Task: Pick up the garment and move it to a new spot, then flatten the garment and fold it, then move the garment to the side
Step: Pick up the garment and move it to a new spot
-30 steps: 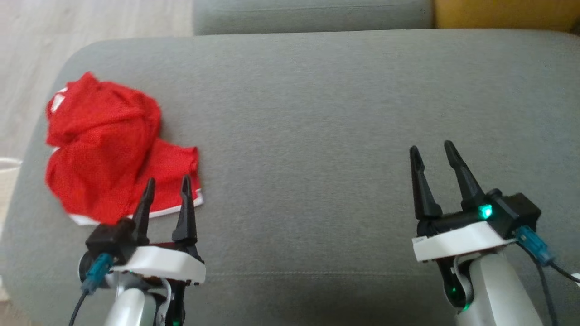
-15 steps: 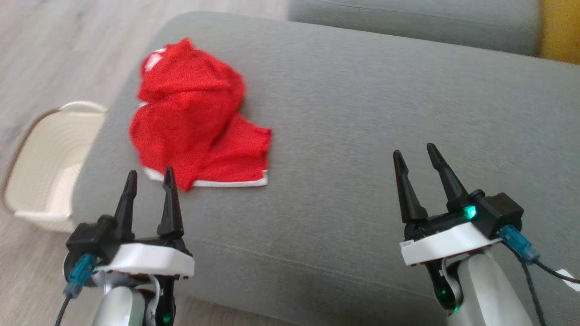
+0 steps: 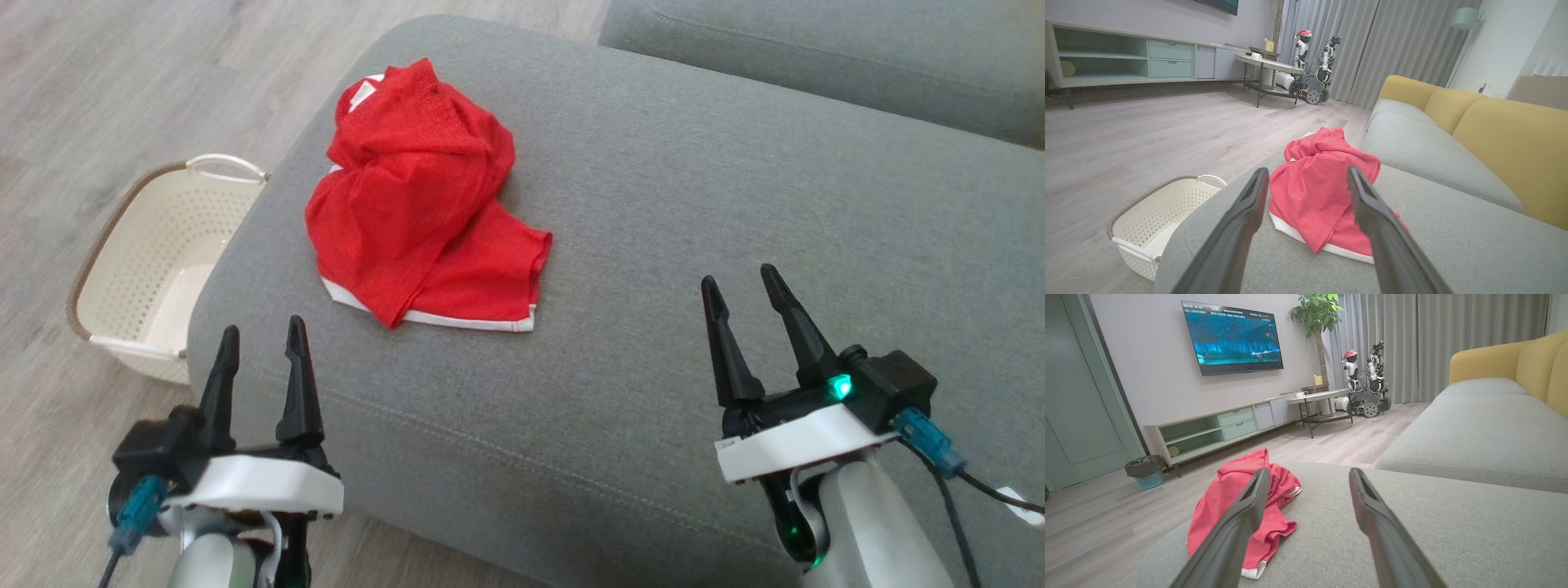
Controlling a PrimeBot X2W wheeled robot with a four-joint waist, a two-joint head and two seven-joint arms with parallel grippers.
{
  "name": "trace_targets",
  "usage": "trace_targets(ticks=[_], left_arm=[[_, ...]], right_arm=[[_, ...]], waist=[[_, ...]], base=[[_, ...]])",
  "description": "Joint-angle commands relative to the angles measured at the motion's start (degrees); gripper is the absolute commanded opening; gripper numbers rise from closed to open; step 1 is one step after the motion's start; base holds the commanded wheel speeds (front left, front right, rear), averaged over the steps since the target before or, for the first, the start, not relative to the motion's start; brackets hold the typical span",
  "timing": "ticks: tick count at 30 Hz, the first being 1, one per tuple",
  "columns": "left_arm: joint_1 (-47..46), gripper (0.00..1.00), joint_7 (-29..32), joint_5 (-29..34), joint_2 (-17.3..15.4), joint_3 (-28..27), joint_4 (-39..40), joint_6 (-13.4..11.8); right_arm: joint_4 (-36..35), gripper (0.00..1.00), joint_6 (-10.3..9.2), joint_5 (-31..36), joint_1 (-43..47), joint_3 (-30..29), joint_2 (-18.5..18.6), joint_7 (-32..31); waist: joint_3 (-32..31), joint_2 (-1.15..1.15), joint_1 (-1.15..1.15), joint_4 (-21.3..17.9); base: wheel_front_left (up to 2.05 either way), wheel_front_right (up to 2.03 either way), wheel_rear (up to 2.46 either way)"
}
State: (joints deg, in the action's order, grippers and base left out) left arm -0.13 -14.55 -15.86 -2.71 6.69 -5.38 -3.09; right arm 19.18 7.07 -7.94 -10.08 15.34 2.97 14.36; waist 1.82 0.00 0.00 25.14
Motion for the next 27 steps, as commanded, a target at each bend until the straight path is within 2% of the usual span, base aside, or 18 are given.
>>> trace_targets(ticks=[1, 8, 15, 19, 27], left_arm=[[-1.7, 1.0, -0.4, 0.3, -0.2, -2.0, 2.5, -0.1], [-3.4, 1.0, -0.4, 0.6, -0.2, -3.6, 2.5, 0.8], [-10.2, 1.0, -0.4, 0.6, -1.0, -7.0, -2.0, 4.8], [-16.0, 1.0, 0.3, -1.5, -2.6, -9.0, -7.0, 6.0], [-29.0, 1.0, 7.2, -3.8, -8.7, -10.8, -17.5, 7.4]], right_arm=[[-1.6, 1.0, 0.42, -0.6, -1.1, 1.5, -0.1, 0.6], [-3.0, 1.0, 0.42, -0.1, -1.3, -0.2, -0.1, 0.6], [-7.6, 1.0, 0.42, 2.6, -1.5, -5.1, -0.1, -0.9], [-11.2, 1.0, 0.42, 4.0, -2.1, -6.8, -0.1, -2.3], [-15.9, 1.0, 0.42, 5.1, -3.0, -8.3, -0.1, -3.7]], waist=[[0.1, 0.0, 0.0, -0.5], [2.4, 0.0, 0.0, -3.5], [8.5, 0.0, 0.0, -7.7], [13.0, 0.0, 0.0, -11.0], [19.8, 0.0, 0.0, -15.8]], base=[[0.0, 0.0, 0.0], [0.0, 0.0, 0.0], [0.0, 0.0, 0.0], [0.0, 0.0, 0.0], [0.0, 0.0, 0.0]])
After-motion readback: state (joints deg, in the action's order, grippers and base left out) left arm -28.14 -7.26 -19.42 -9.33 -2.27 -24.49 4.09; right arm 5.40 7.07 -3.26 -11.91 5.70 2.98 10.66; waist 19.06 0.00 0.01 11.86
